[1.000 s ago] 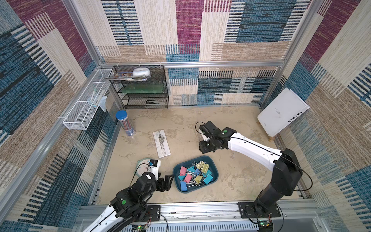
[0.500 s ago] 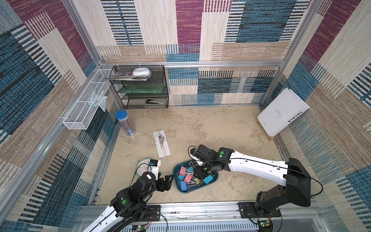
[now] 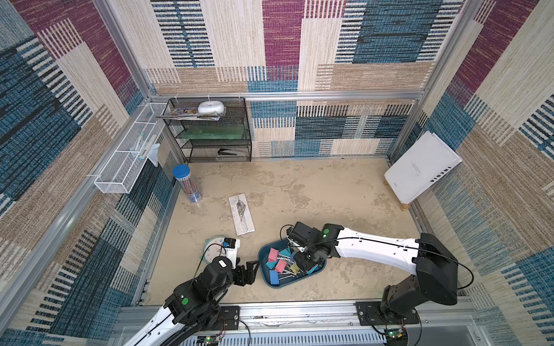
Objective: Put the binder clips in the storage box
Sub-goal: Place the binder clip in the storage box.
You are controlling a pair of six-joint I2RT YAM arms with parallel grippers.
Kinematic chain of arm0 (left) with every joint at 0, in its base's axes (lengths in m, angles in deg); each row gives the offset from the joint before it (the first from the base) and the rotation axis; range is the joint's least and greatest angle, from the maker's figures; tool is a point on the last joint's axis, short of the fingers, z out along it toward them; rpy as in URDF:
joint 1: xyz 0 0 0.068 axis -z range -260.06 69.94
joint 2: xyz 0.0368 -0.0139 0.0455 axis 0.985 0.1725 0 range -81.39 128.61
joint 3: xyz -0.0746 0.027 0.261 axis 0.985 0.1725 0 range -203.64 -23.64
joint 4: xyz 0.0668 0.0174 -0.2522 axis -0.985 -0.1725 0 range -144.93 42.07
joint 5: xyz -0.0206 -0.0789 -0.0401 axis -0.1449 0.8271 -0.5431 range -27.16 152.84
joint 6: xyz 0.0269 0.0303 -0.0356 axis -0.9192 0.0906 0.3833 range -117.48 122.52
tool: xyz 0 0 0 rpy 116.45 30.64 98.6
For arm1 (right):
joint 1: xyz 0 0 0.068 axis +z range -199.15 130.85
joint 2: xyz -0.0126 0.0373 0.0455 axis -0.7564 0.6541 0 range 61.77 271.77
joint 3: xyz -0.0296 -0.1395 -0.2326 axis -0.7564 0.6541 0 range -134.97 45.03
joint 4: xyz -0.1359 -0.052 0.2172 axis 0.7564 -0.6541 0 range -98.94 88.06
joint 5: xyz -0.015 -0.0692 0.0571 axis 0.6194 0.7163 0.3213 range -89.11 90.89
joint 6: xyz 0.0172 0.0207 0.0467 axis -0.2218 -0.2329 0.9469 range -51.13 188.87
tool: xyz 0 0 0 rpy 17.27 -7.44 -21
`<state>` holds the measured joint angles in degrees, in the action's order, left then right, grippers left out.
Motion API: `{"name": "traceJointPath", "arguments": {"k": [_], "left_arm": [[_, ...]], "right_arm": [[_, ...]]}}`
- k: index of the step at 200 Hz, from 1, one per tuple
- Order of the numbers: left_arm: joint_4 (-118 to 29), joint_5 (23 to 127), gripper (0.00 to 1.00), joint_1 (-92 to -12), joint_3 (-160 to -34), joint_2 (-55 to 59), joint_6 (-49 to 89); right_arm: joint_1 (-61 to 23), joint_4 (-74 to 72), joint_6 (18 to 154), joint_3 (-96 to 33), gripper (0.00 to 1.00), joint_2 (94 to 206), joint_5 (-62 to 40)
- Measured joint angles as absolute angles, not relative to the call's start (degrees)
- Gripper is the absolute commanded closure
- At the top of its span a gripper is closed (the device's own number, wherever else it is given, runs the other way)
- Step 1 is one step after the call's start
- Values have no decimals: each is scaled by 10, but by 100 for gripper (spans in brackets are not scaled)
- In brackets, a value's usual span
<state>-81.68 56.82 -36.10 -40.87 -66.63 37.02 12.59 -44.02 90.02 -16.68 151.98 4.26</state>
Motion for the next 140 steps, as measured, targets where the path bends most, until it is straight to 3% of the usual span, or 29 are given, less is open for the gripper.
{"name": "traceJointPath", "arguments": {"k": [14, 51, 79, 112, 122, 130, 140], "left_arm": [[-817, 568, 9, -361, -409, -666, 370], [-817, 568, 9, -361, -409, -665, 370], [-817, 568, 9, -361, -409, -664, 370], [-817, 568, 9, -361, -409, -663, 370], [-817, 568, 9, -361, -409, -663, 370], [-817, 568, 9, -361, -409, -663, 370], [-817, 568, 8, -361, -409, -663, 370]], "right_arm": [[126, -436, 894, -167, 21, 1521, 50], [124, -416, 885, -167, 12, 1475, 54], [120, -389, 886, -167, 9, 1419, 55], [94, -367, 885, -160, 12, 1369, 52], [79, -364, 886, -154, 9, 1353, 57], [65, -360, 886, -148, 1, 1337, 66], [44, -352, 887, -140, 0, 1316, 82]]}}
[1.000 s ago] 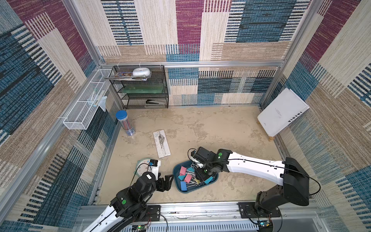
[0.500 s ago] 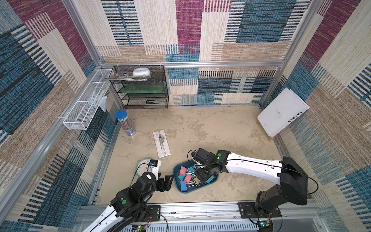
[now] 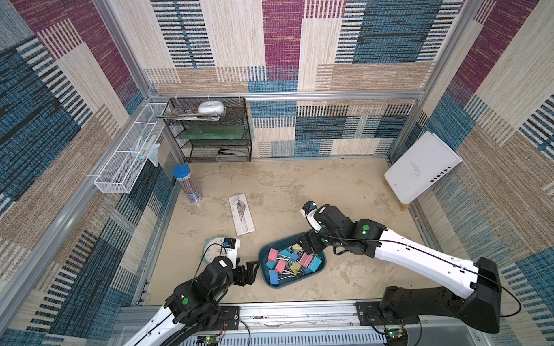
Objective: Put the binder clips in the storage box
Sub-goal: Place the binder clip in the storage box, then reset both arms
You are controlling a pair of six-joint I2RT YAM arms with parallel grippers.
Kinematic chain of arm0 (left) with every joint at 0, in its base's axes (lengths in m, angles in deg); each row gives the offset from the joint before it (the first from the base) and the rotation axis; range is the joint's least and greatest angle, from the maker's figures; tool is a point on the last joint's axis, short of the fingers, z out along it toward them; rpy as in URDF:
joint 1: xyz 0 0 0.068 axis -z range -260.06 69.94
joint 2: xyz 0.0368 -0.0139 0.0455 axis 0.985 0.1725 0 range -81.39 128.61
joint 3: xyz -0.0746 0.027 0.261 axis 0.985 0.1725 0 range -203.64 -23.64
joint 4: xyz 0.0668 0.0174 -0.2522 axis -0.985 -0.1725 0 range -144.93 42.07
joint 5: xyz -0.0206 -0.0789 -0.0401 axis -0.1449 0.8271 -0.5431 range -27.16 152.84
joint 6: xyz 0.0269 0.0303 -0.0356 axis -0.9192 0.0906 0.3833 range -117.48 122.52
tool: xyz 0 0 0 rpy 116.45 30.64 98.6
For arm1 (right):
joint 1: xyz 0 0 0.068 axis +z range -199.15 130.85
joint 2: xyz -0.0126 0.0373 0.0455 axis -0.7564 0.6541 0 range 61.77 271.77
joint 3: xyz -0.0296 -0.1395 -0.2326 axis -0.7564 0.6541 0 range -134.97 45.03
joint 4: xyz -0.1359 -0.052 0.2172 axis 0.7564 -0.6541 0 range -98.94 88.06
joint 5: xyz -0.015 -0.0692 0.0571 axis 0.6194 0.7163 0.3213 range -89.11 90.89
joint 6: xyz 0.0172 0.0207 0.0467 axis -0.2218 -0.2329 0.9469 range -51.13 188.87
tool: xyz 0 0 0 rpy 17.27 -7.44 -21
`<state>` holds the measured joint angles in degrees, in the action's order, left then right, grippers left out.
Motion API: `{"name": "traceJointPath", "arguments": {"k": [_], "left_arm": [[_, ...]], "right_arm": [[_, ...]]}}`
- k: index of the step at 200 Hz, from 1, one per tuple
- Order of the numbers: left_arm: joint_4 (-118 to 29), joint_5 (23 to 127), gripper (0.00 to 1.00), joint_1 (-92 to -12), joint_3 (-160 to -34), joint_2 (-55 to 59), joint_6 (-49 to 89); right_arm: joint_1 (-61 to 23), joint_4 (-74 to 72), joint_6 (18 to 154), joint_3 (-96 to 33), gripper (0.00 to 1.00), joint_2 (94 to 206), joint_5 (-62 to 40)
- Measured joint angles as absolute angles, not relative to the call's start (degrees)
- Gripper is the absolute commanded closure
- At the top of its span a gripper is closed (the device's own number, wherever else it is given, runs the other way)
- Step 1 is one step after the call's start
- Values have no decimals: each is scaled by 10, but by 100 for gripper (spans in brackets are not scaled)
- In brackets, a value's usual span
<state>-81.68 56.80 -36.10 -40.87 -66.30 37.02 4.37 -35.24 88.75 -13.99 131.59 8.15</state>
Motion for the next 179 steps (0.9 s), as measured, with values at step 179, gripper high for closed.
{"name": "traceJointPath", "arguments": {"k": [179], "left_arm": [[-703, 293, 1, -425, -610, -345, 312]], "right_arm": [[-375, 16, 891, 117, 0, 1298, 123]]}}
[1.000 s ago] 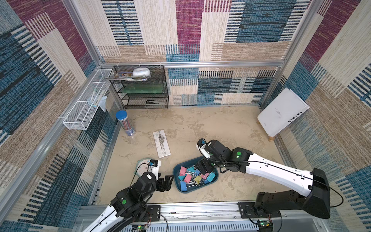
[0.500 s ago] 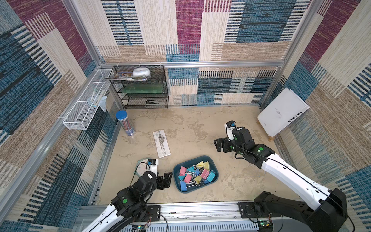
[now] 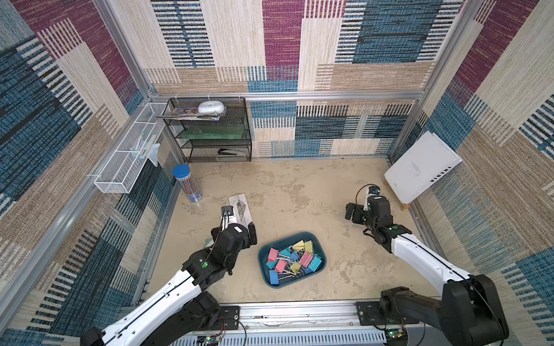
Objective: Put the binder clips in the storage box
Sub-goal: Reset both arms
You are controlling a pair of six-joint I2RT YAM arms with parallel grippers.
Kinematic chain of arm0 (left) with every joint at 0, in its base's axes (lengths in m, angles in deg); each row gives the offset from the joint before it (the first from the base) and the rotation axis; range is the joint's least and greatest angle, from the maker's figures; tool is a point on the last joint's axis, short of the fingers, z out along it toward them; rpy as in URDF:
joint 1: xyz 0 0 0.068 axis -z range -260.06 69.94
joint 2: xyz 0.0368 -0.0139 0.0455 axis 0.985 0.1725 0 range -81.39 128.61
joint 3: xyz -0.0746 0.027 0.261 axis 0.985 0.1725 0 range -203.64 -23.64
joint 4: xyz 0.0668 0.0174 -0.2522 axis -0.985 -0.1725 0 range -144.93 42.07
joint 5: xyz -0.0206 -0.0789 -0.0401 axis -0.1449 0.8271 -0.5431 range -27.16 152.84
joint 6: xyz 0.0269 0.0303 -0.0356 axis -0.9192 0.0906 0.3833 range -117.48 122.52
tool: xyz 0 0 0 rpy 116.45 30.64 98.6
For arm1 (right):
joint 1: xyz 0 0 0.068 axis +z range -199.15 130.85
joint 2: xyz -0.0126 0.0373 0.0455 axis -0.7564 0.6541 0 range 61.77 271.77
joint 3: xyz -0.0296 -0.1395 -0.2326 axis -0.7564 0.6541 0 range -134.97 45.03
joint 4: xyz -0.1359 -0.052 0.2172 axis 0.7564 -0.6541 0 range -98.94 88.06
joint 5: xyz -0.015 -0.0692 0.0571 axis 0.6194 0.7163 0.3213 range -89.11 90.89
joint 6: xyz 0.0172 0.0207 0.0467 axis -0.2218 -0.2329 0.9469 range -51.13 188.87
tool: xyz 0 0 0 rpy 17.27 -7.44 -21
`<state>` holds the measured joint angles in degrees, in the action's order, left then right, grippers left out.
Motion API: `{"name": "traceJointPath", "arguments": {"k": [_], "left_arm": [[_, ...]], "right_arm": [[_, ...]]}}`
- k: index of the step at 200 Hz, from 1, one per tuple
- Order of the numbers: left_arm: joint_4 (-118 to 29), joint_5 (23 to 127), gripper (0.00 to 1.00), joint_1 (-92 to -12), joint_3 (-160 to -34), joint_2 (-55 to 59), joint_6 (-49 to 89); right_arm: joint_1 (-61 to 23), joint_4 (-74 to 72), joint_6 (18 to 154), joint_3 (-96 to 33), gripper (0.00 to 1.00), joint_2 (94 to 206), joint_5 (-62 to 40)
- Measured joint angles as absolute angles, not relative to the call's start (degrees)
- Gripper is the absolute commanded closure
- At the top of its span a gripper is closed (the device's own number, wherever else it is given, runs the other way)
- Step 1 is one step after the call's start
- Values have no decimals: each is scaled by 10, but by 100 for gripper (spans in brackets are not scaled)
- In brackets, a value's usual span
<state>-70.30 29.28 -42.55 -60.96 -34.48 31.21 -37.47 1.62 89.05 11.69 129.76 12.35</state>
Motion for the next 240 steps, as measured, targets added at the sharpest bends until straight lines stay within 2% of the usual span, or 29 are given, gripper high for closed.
{"name": "traceJointPath", "arguments": {"k": [24, 61, 110, 151, 195, 240], "left_arm": [[-620, 265, 1, -537, -585, -322, 278], [-479, 248, 0, -631, -483, -323, 207], [-301, 257, 1, -690, -419, -241, 121], [-153, 314, 0, -733, -396, -126, 79], [-4, 366, 1, -772, -393, -19, 64], [3, 443, 3, -798, -445, 22, 64]], "right_arm": [[-394, 136, 867, 179, 0, 1317, 135], [-409, 275, 810, 181, 0, 1368, 156], [-429, 390, 738, 202, 0, 1400, 176], [-442, 518, 690, 300, 0, 1398, 175], [-456, 630, 674, 326, 0, 1428, 143], [-468, 687, 678, 328, 0, 1495, 141]]}}
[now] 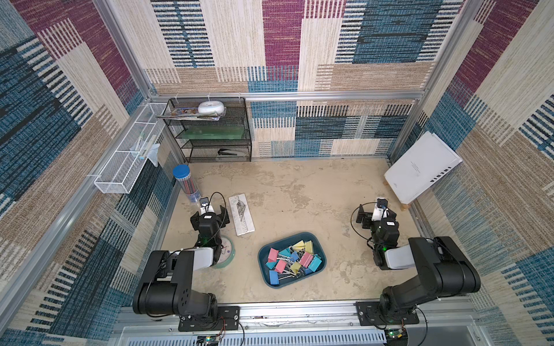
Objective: Put the binder clips in the storage box
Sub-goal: Reset both arms
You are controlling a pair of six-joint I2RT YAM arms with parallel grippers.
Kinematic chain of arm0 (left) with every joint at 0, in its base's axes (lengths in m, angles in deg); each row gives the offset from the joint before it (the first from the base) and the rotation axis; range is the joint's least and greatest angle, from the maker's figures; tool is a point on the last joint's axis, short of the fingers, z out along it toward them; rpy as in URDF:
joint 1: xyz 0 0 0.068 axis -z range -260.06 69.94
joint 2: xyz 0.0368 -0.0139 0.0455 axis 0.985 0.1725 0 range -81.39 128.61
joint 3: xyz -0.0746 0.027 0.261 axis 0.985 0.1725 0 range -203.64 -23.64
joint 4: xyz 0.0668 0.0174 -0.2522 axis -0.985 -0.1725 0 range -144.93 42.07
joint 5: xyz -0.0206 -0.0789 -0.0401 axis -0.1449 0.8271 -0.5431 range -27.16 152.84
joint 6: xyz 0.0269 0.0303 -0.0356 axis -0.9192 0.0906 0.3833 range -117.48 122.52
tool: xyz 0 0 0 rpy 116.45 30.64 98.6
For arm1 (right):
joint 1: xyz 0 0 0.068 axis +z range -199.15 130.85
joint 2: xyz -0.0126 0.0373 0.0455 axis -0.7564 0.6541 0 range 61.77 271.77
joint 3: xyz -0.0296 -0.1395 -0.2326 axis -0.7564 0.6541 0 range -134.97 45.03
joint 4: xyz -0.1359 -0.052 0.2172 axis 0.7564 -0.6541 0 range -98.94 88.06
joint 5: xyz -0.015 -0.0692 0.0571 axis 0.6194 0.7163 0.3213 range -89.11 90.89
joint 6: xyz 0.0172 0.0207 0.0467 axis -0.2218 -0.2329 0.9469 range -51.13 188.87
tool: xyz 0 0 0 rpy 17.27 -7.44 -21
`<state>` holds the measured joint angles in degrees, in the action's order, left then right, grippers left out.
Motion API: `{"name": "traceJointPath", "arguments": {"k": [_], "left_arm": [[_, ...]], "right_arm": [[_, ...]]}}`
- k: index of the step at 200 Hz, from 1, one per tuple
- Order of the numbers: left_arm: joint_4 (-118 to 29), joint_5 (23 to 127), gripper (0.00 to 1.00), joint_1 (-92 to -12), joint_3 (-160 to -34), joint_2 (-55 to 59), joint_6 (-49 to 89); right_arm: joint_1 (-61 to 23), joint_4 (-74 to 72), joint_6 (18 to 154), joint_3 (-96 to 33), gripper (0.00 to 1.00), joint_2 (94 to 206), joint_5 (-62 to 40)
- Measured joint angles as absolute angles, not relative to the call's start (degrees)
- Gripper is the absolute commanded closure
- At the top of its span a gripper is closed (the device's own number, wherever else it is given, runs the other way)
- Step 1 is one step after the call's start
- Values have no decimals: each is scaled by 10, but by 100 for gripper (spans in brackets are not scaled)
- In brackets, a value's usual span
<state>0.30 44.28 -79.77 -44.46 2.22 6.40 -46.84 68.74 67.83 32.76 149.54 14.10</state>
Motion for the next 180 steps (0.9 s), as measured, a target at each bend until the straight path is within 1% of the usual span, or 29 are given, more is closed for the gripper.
{"name": "traceJointPath", "arguments": {"k": [17, 24, 39, 180], "left_arm": [[14, 465, 2, -803, -458, 57, 62], [0, 478, 0, -801, -458, 60, 61], [2, 492, 0, -798, -458, 64, 55], [0, 506, 0, -800, -460, 63, 55]], "right_arm": [[-473, 697, 682, 322, 0, 1498, 137], [-476, 697, 683, 321, 0, 1498, 137], [-479, 697, 687, 319, 0, 1498, 137], [-482, 697, 697, 317, 0, 1497, 128]]}}
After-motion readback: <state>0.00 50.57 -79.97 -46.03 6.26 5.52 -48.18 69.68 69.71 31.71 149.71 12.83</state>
